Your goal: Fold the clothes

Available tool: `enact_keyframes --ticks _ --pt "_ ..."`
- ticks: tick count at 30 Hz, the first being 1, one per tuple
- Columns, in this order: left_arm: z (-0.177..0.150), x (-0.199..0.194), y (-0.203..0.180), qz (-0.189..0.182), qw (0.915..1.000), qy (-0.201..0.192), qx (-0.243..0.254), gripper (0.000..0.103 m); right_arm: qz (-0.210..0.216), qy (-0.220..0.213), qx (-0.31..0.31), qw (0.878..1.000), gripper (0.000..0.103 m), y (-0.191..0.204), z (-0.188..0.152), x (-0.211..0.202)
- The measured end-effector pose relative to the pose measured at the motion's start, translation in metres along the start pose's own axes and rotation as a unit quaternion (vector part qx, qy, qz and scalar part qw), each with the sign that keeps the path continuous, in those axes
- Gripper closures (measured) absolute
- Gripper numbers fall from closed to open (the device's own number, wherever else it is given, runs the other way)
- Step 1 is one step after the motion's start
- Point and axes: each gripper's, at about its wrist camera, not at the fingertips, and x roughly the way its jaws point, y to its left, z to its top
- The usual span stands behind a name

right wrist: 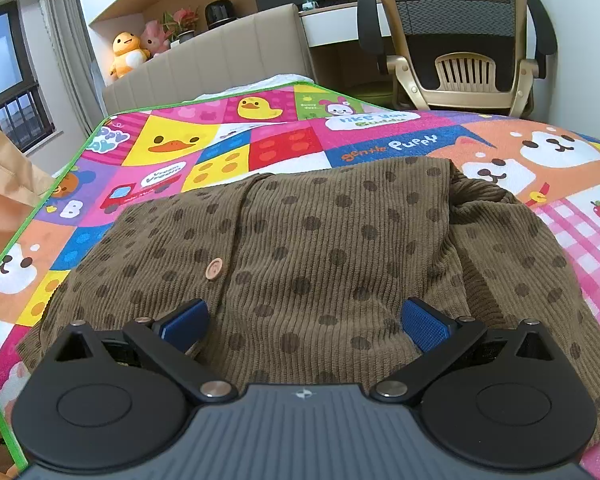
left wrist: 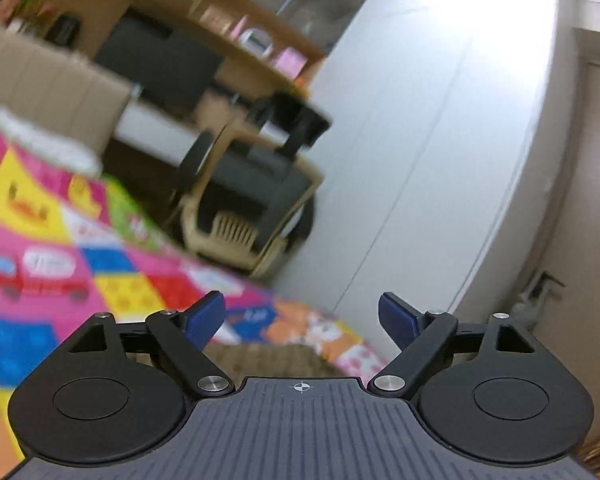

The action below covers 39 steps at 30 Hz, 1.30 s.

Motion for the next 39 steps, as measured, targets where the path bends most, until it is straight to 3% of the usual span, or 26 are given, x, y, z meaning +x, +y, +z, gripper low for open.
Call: enact_keyframes --ticks 6,8,11,14,17,21,25,27,30,32,34,37,39 --pt "-0.047 0.058 0.021 -0.029 0.9902 0.117 -0.070 0.014 0.025 0.009 0.002 1.000 0.000 -0.009 0.009 -0.011" --pt "-0.059 0.069 0.032 -0.001 0.9853 0.148 -0.086 0.014 0.028 -0.015 0.014 0.999 0.000 -0.018 0.015 -0.028" --pt "-0.072 0.073 0.050 0.044 0.9775 0.174 -0.111 0.014 -0.027 -0.044 -0.018 0.999 0.000 -0.020 0.021 -0.049" --pt "-0.075 0.070 0.055 0.054 0.9752 0.183 -0.111 0.014 -0.082 -0.003 -0.083 0.993 0.000 -0.013 0.012 -0.042" --pt "-0.070 0.068 0.049 0.060 0.9752 0.194 -0.087 0.013 -0.127 0.056 -0.164 0.977 0.000 -0.004 -0.006 -0.023" --pt "-0.043 0.079 0.033 0.060 0.9796 0.190 -0.024 0.009 -0.129 0.027 -0.221 0.966 0.000 0.008 0.011 -0.030" --pt "-0.016 0.114 0.031 0.073 0.9806 0.181 0.019 0.008 -0.150 -0.021 -0.227 0.962 0.000 0.011 0.058 -0.018" --pt "-0.011 0.137 0.042 0.108 0.9756 0.187 0.039 0.008 -0.176 -0.028 -0.220 0.959 0.000 0.007 0.078 0.005" --pt "-0.017 0.170 0.065 0.174 0.9591 0.217 0.055 0.009 -0.203 0.004 -0.196 0.959 0.000 -0.011 0.095 0.046" --pt "-0.025 0.179 0.071 0.190 0.9503 0.231 0.087 0.009 -0.204 0.039 -0.196 0.958 0.000 -0.023 0.091 0.068" --pt "-0.029 0.178 0.067 0.191 0.9458 0.233 0.120 0.009 -0.194 0.042 -0.190 0.962 0.000 -0.029 0.084 0.072" --pt "-0.018 0.158 0.067 0.184 0.9523 0.220 0.105 0.009 -0.199 0.016 -0.182 0.963 0.000 -0.025 0.086 0.051" --pt "-0.007 0.132 0.073 0.170 0.9610 0.206 0.070 0.009 -0.161 -0.001 -0.185 0.970 0.000 -0.012 0.080 0.028"
